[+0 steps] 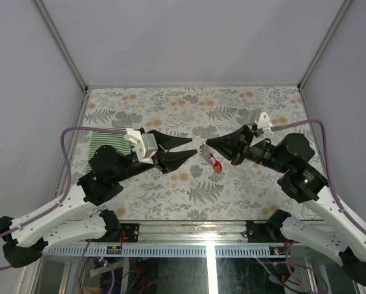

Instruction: Put the keys on the keyring

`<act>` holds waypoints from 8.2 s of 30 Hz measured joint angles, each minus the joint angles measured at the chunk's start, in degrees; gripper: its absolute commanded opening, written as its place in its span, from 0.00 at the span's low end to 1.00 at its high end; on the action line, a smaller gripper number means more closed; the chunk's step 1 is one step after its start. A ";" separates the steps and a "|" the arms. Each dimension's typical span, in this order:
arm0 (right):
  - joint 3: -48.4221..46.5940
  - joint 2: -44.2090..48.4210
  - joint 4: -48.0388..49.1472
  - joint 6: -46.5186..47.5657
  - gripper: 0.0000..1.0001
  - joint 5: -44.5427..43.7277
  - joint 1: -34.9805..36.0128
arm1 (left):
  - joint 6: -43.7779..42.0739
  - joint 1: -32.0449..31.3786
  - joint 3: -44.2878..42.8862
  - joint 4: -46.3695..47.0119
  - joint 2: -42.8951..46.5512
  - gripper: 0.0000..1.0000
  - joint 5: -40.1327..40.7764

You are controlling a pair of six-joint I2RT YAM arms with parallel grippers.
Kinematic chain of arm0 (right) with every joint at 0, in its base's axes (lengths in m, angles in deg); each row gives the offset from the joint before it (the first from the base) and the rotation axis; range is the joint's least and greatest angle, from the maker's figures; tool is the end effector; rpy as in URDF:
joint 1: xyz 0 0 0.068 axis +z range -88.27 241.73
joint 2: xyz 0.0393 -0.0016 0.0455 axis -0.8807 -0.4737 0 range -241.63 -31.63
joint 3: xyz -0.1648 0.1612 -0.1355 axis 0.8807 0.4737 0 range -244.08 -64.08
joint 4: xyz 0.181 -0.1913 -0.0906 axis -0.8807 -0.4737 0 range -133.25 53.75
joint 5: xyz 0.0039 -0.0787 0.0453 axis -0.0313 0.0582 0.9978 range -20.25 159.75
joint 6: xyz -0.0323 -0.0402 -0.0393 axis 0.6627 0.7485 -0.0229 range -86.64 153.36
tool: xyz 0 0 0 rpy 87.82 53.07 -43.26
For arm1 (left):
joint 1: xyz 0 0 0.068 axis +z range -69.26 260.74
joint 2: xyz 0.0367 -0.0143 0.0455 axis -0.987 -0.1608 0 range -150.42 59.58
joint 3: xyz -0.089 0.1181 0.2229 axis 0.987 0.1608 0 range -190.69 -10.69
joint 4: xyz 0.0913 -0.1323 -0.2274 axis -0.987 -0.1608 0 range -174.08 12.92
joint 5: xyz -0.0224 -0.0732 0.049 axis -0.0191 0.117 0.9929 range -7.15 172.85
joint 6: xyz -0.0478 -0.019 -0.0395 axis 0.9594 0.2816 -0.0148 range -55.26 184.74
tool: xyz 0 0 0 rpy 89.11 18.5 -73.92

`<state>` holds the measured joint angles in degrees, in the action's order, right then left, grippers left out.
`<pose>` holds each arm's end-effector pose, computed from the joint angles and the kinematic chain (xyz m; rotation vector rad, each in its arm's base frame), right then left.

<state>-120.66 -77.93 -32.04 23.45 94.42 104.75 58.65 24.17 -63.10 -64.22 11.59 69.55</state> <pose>0.1362 0.1559 0.4362 -0.7602 1.2015 1.0550 0.1128 -0.1920 0.4222 0.8615 1.0147 -0.9001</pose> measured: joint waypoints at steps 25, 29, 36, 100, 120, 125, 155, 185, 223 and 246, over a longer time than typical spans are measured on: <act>0.00 2.91 3.02 9.07 0.00 14.51 0.00 | 5.49 0.00 0.00 3.78 -3.52 0.29 -12.04; 0.00 2.60 2.99 9.20 0.00 15.54 0.00 | 5.66 0.00 0.00 4.50 -3.54 0.26 -12.72; 0.00 2.60 2.99 9.31 0.00 16.44 0.00 | 5.88 0.00 0.00 4.76 -4.15 0.17 -13.51; -2.67 7.30 -9.03 31.12 0.31 21.33 0.00 | -39.71 -7.96 -10.58 -22.01 -2.60 0.00 -9.51; -0.35 7.41 -6.62 41.59 0.29 20.00 0.00 | -56.28 -14.97 -10.58 -23.45 -3.91 0.00 4.50; -0.35 7.06 -6.19 42.01 0.29 20.00 0.00 | -56.08 -15.02 -10.58 -22.97 -4.24 0.00 6.40; -3.69 1.73 -10.01 46.12 0.26 19.80 0.00 | -48.81 -15.04 -15.39 -27.36 -8.41 0.00 9.77; -1.31 1.84 -3.19 38.91 0.00 21.16 0.04 | -44.04 -15.04 -14.32 -24.65 -3.56 0.26 5.92; 7.43 -1.49 45.00 0.17 0.00 31.21 0.07 | -26.82 -15.06 -4.11 -0.81 0.26 0.23 -5.66; 7.37 -0.90 43.63 1.07 0.05 32.89 0.04 | -25.20 -15.06 -4.11 0.04 -0.59 0.00 -6.27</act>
<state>-113.30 -78.83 11.59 24.52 127.31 104.79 33.45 9.11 -67.20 -64.18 11.00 63.27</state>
